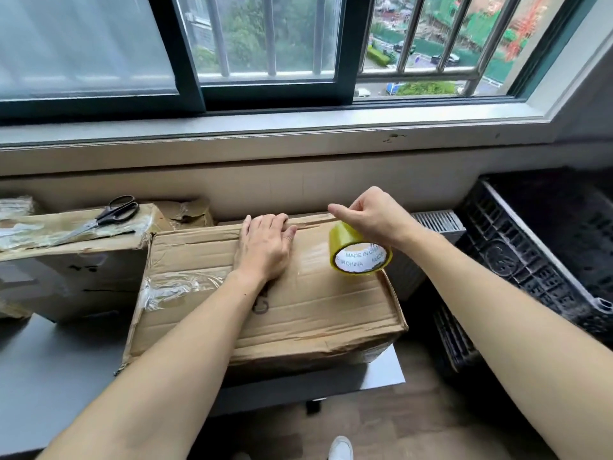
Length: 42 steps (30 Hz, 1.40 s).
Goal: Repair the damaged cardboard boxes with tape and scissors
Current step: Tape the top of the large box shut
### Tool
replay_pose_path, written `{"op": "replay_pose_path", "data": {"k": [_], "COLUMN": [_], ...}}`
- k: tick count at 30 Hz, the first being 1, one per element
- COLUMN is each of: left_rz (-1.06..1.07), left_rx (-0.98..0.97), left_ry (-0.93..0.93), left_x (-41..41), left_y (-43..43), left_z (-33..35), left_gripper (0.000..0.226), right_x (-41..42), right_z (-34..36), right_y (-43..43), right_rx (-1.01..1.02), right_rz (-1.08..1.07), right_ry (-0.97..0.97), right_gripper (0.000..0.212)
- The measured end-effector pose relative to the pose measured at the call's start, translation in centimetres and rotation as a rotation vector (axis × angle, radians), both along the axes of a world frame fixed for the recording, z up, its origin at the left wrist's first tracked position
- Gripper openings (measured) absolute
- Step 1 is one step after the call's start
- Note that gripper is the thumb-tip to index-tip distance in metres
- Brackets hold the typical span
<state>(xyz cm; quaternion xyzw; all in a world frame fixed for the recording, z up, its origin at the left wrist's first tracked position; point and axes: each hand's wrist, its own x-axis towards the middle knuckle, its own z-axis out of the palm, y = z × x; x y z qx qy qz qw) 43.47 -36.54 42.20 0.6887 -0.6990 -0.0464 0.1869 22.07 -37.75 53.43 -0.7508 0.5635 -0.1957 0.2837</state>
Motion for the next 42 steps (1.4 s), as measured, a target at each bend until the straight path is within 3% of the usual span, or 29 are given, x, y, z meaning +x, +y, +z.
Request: {"op": "replay_pose_path", "data": {"k": [3, 7, 9, 12, 13, 15, 19, 24, 27, 33, 36, 42], "left_rz": [0.005, 0.048, -0.032, -0.117, -0.106, -0.097, -0.138, -0.059, -0.061, -0.062, -0.06, -0.07], "left_rx": [0.026, 0.093, 0.081, 0.012, -0.011, -0.006, 0.052, -0.041, -0.045, 0.011, 0.034, 0.046], "left_ry": [-0.04, 0.013, 0.1, 0.191, 0.185, 0.116, -0.051, 0.06, 0.057, -0.009, -0.004, -0.002], "left_x": [-0.3, -1.9, -4.3, -7.1, -7.2, -6.8, -6.4, -7.1, -7.0, -7.3, -7.4, -7.2], "left_y": [0.0, -0.7, -1.2, -1.1, -0.9, -0.8, -1.2, -1.0, -1.0, -1.0, -1.0, -0.7], "left_z": [0.2, 1.5, 2.0, 1.5, 1.2, 0.3, -0.9, -0.4, -0.3, 0.3, 0.3, 0.2], "left_gripper": [0.059, 0.046, 0.045, 0.044, 0.047, 0.058, 0.054, 0.074, 0.076, 0.084, 0.076, 0.07], "right_x": [-0.5, -2.2, -2.7, -2.8, -2.7, -2.6, -1.3, -3.9, -6.2, -8.5, -8.7, -9.9], "right_z": [-0.8, -2.2, -3.0, -4.7, -4.9, -4.9, -2.6, 1.1, 0.7, -1.7, -2.0, -4.9], "right_y": [0.6, 1.4, 2.0, 2.5, 2.7, 2.7, 1.7, -0.2, -0.5, -0.9, -1.2, -1.4], "right_rx": [-0.004, 0.116, 0.227, 0.346, 0.354, 0.334, 0.14, -0.031, -0.026, 0.033, 0.077, 0.099], "right_rz": [0.058, -0.042, -0.109, -0.236, -0.261, -0.27, -0.2, -0.184, -0.157, -0.143, -0.099, -0.093], "right_ry": [-0.034, -0.446, -0.627, -0.827, -0.856, -0.821, -0.593, -0.056, 0.12, 0.095, 0.213, 0.217], "right_gripper": [0.062, 0.06, 0.065, 0.081, 0.073, 0.057, 0.065, 0.064, 0.061, 0.066, 0.067, 0.066]}}
